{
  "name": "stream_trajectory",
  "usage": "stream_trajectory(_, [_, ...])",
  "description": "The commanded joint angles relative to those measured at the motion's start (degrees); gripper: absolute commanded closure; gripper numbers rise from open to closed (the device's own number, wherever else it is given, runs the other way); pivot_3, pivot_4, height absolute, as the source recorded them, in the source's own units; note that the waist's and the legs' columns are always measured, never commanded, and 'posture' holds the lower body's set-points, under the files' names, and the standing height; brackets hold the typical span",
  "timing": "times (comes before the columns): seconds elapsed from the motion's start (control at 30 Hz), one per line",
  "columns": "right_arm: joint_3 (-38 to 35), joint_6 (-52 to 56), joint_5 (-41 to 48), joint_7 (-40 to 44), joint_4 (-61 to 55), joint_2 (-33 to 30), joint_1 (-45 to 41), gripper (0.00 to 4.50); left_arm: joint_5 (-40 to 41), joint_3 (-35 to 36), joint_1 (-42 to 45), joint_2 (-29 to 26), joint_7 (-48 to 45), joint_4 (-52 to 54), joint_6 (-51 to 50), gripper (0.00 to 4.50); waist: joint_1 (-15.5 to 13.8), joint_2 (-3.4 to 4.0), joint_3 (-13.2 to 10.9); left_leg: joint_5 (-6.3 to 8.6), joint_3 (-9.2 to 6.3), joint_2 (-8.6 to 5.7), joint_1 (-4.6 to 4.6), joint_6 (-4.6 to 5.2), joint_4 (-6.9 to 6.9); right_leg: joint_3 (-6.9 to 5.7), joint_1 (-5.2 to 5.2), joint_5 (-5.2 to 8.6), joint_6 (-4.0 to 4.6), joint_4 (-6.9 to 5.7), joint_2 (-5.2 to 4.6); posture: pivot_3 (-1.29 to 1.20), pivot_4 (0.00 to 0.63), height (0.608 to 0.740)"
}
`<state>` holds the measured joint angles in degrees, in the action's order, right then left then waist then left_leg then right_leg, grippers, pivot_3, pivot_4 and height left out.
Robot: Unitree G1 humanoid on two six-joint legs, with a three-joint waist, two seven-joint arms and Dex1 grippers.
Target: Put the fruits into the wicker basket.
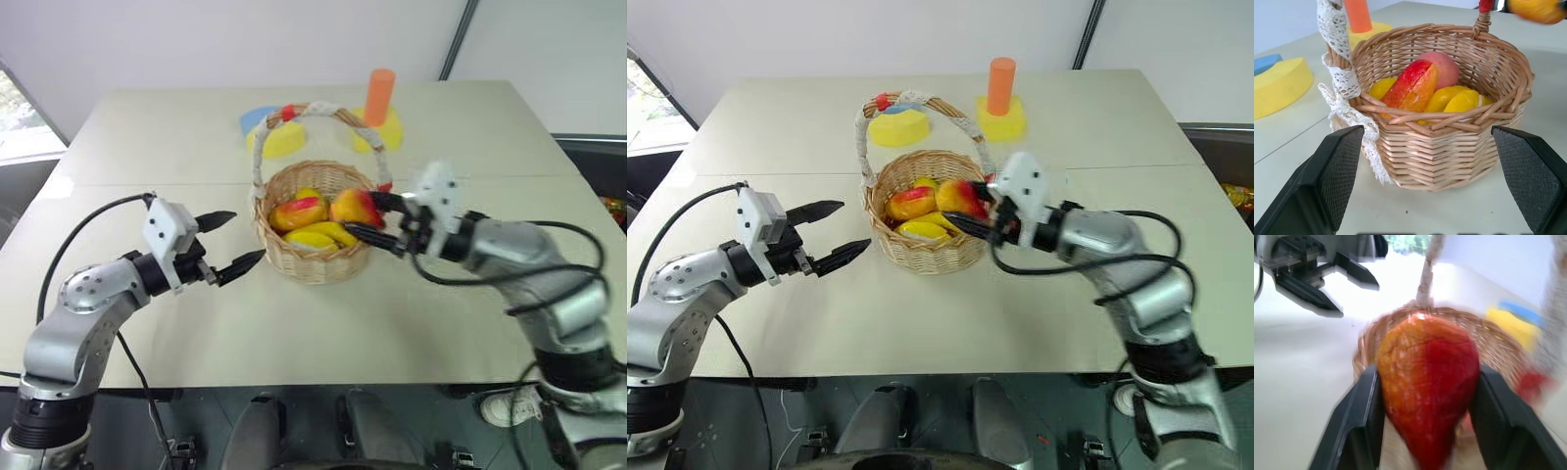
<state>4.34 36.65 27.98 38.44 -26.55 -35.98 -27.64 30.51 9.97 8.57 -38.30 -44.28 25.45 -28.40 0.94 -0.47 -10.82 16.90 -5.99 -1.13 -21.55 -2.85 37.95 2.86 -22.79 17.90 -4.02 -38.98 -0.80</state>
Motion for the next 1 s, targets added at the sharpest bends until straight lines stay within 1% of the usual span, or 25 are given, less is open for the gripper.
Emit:
stream_trajectory(0.03, [3.8,2.1,-4.4,-5.1,1.5,3.4,-3.3,2.66,0.1,0.7,-0.4,-0.1,0.8,2.6,0.7,0.00,-0.1,0.00,0.0,0.00,0.00,0.00,-0.03,0.00,-0.02,-0.01,-0.04,0.00,0.00,0.00,-0.01,0.00,0.150,0.740])
stream_trajectory(0.07, [4.6,2.6,-4.6,-5.5,1.4,4.5,-3.5,2.66,0.1,0.4,-0.5,0.1,1.2,3.0,0.6,0.00,-0.3,0.00,0.0,0.00,-0.02,0.00,-0.08,0.00,-0.03,-0.02,-0.08,0.00,0.01,0.00,-0.01,0.00,0.150,0.740])
stream_trajectory(0.1, [5.1,3.2,-4.6,-5.8,1.1,5.5,-3.6,1.86,0.1,0.2,-0.6,0.2,1.5,3.3,0.6,0.00,-0.4,-0.01,0.0,0.00,-0.08,-0.03,-0.23,0.00,-0.04,-0.05,-0.22,0.00,0.01,0.00,-0.04,0.00,0.150,0.740])
stream_trajectory(0.13, [6.0,3.5,-4.8,-6.1,0.5,6.4,-3.6,1.56,0.2,0.1,-0.7,0.5,1.9,3.8,0.5,0.00,-0.4,-0.01,0.0,0.00,-0.11,-0.05,-0.51,-0.01,-0.02,-0.07,-0.45,0.00,0.01,0.00,-0.07,0.00,0.150,0.740])
stream_trajectory(0.17, [6.7,3.4,-5.1,-6.1,0.0,6.8,-3.5,1.36,0.4,0.0,-0.8,0.7,2.3,4.1,0.4,0.00,-0.3,-0.01,0.0,-0.03,-0.11,-0.05,-0.74,-0.06,0.02,-0.08,-0.67,-0.01,0.01,0.00,-0.08,0.00,0.150,0.740])
stream_trajectory(0.2, [6.9,2.7,-5.6,-5.8,-0.6,6.8,-3.4,0.76,0.4,0.0,-0.9,0.8,2.5,4.3,0.3,0.00,-0.2,-0.01,0.0,-0.08,-0.10,-0.07,-0.90,-0.15,0.05,-0.08,-0.83,-0.02,0.01,0.00,-0.11,0.00,0.150,0.740])
stream_trajectory(0.23, [6.5,1.9,-5.8,-5.2,-1.4,6.4,-3.2,0.34,0.5,-0.1,-0.9,0.8,2.6,4.5,0.2,0.00,-0.2,-0.01,0.0,-0.08,-0.09,-0.08,-0.92,-0.15,0.05,-0.08,-0.86,-0.02,0.01,0.00,-0.13,0.00,0.150,0.740])
stream_trajectory(0.3, [5.2,0.6,-5.2,-3.6,-3.0,5.5,-2.7,0.34,0.5,-0.2,-1.0,0.8,2.8,4.7,0.1,0.00,-0.3,-0.01,0.0,-0.03,-0.08,-0.09,-0.92,-0.05,0.04,-0.09,-0.85,-0.02,0.01,0.00,-0.14,0.00,0.150,0.740])
stream_trajectory(0.33, [3.4,0.6,-3.4,-2.2,-4.1,4.6,-2.3,0.34,0.5,-0.3,-1.0,0.9,2.8,4.8,0.1,0.00,-0.3,-0.01,0.0,0.00,-0.09,-0.09,-0.92,0.01,0.04,-0.10,-0.84,-0.02,0.00,0.00,-0.14,0.00,0.150,0.740])
stream_trajectory(0.5, [-10.4,5.4,11.9,5.0,-8.9,-1.0,2.7,0.34,0.9,-0.9,-0.5,1.1,2.6,4.9,0.3,0.00,-0.4,-0.01,0.0,0.01,-0.14,-0.09,-0.82,0.02,0.05,-0.18,-0.68,-0.02,0.00,0.01,-0.14,0.00,0.150,0.740])
stream_trajectory(0.57, [-15.3,6.2,13.1,3.5,-7.2,-2.3,4.8,0.34,1.7,-1.3,-0.2,1.5,2.2,4.9,0.2,0.00,-0.3,-0.01,0.0,0.01,-0.15,-0.09,-0.80,0.02,0.05,-0.19,-0.65,-0.02,0.00,0.01,-0.14,0.00,0.150,0.740])
stream_trajectory(0.63, [-15.9,5.8,10.1,0.9,-4.2,-3.0,5.3,0.34,1.9,-1.7,0.2,1.7,2.2,4.6,0.1,0.00,0.0,-0.01,0.0,0.01,-0.12,-0.08,-0.75,0.03,0.05,-0.18,-0.62,-0.02,0.00,0.00,-0.13,0.00,0.150,0.740])
stream_trajectory(0.73, [-13.0,3.1,3.8,-3.2,0.8,-1.9,4.3,0.34,1.5,-2.6,0.9,1.9,2.0,4.0,0.4,0.00,0.2,-0.01,0.0,0.00,-0.08,-0.02,-0.65,0.01,0.05,-0.16,-0.60,-0.06,0.07,-0.06,-0.05,0.00,0.150,0.740])
stream_trajectory(0.87, [-9.6,-0.4,1.2,-5.6,5.2,3.8,2.0,0.34,1.1,-3.2,2.3,2.3,2.1,3.2,0.4,0.00,0.2,0.02,0.0,-0.03,-0.08,0.03,-0.61,-0.03,0.05,-0.15,-0.61,-0.09,0.11,-0.14,0.05,0.00,0.150,0.740])
stream_trajectory(0.97, [-8.6,-1.1,0.9,-5.8,6.5,6.0,1.4,1.17,1.0,-3.3,2.3,2.3,2.2,3.4,0.5,0.00,0.1,0.02,0.0,-0.03,-0.09,0.03,-0.65,-0.03,0.05,-0.15,-0.64,-0.09,0.12,-0.14,0.04,0.00,0.150,0.740])
stream_trajectory(1.0, [-8.7,-1.3,0.9,-5.9,6.6,6.4,1.3,1.67,1.0,-3.3,2.2,2.3,2.3,3.5,0.5,0.00,0.0,0.02,0.0,-0.03,-0.09,0.02,-0.67,-0.03,0.05,-0.15,-0.64,-0.09,0.11,-0.13,0.02,0.00,0.150,0.740])
